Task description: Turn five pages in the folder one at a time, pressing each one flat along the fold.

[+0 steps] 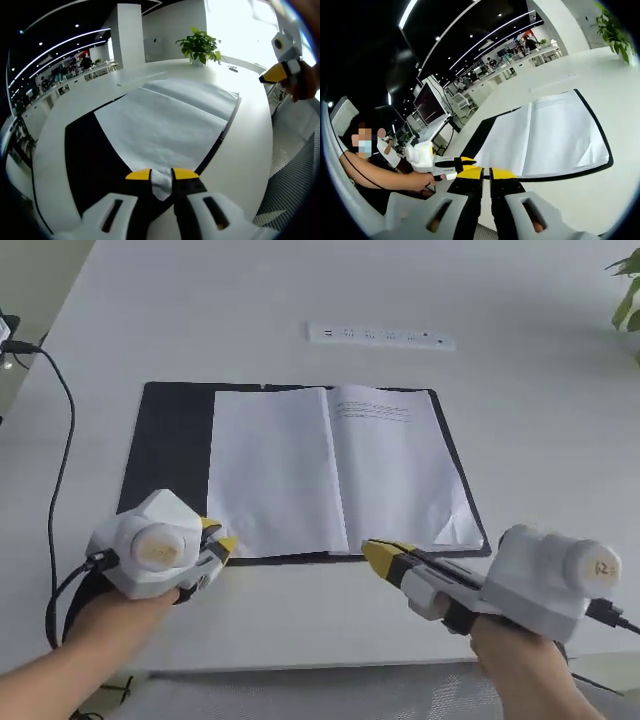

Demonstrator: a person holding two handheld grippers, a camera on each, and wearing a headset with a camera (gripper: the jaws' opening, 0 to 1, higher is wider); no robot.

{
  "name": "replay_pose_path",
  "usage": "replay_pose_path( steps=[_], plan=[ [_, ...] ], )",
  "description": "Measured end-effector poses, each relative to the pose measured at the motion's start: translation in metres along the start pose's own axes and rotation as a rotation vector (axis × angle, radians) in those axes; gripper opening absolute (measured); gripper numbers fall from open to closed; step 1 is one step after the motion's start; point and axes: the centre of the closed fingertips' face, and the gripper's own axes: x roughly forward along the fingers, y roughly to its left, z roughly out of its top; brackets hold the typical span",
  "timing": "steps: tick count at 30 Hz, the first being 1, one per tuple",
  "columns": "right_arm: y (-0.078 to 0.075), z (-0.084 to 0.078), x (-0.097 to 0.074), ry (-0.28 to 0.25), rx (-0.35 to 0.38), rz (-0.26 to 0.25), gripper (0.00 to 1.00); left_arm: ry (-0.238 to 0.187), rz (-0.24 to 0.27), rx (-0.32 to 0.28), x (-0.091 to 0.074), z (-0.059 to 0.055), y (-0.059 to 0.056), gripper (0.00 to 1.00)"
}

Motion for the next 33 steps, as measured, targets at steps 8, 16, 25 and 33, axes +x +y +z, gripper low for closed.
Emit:
replay_pose_path(
  steps=[8, 16, 25, 33],
  plan=[
    [-0.01, 0.002, -0.015, -0.028, 0.026, -0.025, 0.04, 0.011, 0.006, 0.005, -0.001, -0.006, -0.002, 0.1],
    [-0.01, 0.006, -0.015, -0.042, 0.032, -0.021, 0.04, 0.006, 0.01, -0.006, -0.003, -0.008, -0.002, 0.11],
    [-0.011, 0.008, -0.018, -0.052, 0.036, -0.021, 0.03, 0.005, 0.012, 0.004, -0.007, -0.011, -0.002, 0.11],
    [-0.013, 0.012, -0.011, -0.055, -0.001, -0.02, 0.03, -0.002, 0.02, 0.004, -0.011, -0.015, -0.003, 0.1]
  ],
)
